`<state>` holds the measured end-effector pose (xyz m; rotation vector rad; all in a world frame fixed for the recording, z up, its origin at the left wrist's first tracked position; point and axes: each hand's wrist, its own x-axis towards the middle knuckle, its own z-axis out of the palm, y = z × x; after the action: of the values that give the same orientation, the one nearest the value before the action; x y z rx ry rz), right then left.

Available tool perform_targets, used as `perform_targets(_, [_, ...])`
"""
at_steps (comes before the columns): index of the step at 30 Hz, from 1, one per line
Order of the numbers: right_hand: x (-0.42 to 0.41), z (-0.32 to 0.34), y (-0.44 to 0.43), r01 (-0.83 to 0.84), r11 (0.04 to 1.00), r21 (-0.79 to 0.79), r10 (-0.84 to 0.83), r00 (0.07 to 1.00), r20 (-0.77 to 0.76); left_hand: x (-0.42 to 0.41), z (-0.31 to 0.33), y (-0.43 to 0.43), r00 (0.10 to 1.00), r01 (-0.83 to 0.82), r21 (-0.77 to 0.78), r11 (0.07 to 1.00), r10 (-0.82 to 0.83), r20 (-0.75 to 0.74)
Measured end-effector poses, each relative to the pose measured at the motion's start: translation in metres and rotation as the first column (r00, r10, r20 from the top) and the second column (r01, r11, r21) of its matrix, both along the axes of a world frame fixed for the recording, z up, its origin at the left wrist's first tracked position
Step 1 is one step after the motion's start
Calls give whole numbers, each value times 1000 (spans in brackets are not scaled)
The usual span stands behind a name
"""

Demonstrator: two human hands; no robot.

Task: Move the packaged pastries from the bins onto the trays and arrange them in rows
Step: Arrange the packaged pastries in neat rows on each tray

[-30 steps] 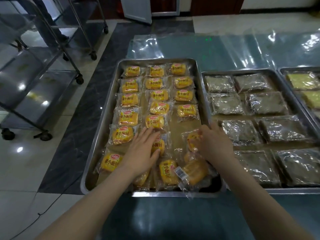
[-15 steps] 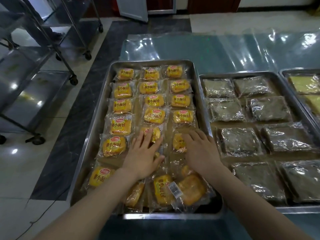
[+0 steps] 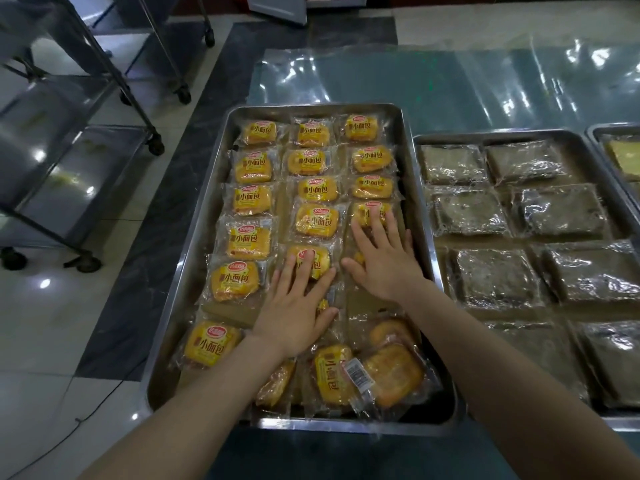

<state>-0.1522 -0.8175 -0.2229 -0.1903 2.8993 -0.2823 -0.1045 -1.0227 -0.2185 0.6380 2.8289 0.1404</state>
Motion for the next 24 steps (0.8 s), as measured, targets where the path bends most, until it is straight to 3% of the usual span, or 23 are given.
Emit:
perform_targets(4, [6,13,0,25,999,-45,-28,998,-57,3,8,-1,1000,-1,19,1000,0,29])
perform_targets(7, [28,31,7,88,965,-248,-139,971,-197,18,19,-6,1000,-10,131,991,12,-16])
perform_targets(10, [58,50,24,107,917,-385,-135,990,-45,43,28,-17,998,-63,304,951,67,-2])
perform_targets(12, [81,60,27,35,942,-334,-1,995,100,61,32,-25,993,-117,376,919,120,16])
perform_targets(15, [109,66,24,-95,951,-294,143,979,148,79,35,-36,982,-188,428,884,163,94])
perform_targets(20, [133,64,14,-143,951,-274,236,908,345,96,31,-53,975,-166,272,948,117,189])
perform_targets(22, [139,60,8,-112,956,-271,197,930,310,98,30,-55,975,-167,250,954,122,184])
perform_targets(24, [146,57,5,-80,968,-239,118,981,151,98,30,-54,977,-166,244,955,125,176])
